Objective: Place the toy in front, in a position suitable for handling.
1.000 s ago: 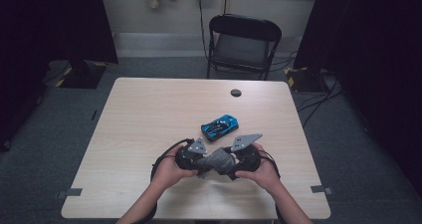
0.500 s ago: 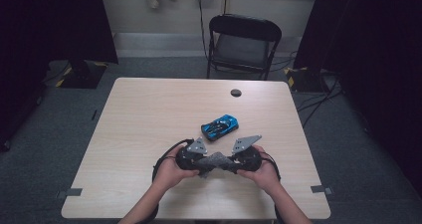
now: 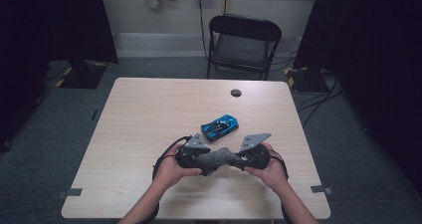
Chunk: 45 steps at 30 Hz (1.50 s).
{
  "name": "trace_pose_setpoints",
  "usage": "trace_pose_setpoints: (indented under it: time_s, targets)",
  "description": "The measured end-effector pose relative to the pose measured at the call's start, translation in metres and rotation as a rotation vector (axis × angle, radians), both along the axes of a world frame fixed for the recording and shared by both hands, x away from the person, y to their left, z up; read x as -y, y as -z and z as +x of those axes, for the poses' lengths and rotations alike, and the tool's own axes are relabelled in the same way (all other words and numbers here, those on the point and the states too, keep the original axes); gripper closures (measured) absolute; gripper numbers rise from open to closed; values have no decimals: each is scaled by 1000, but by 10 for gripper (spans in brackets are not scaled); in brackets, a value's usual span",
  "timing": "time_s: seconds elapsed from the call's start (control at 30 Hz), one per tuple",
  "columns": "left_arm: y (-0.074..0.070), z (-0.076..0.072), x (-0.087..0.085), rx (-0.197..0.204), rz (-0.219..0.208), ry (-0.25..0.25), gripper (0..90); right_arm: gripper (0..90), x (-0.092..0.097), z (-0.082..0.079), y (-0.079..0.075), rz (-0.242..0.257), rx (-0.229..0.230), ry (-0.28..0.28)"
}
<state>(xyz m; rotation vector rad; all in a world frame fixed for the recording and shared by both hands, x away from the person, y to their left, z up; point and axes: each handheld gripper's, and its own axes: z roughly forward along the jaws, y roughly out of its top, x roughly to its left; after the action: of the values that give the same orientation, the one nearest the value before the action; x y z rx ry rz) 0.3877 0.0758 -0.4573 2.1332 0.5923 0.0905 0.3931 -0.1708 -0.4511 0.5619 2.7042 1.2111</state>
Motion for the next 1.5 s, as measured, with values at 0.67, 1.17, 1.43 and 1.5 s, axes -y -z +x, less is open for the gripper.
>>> trace_pose_setpoints:
  time_s: [0.67,1.17,1.43,1.5]
  targets:
    - [0,-4,0,-21,10,52,227,744,8,9,-6,14,-7,79]
    - [14,-6,-27,-62,69,-10,196,745,43,17,-7,39,-3,177]
    - [16,-7,-35,-73,86,-23,195,740,63,22,7,-4,10,197]
    - [16,-7,-36,-73,82,-23,195,738,66,23,10,-24,14,202]
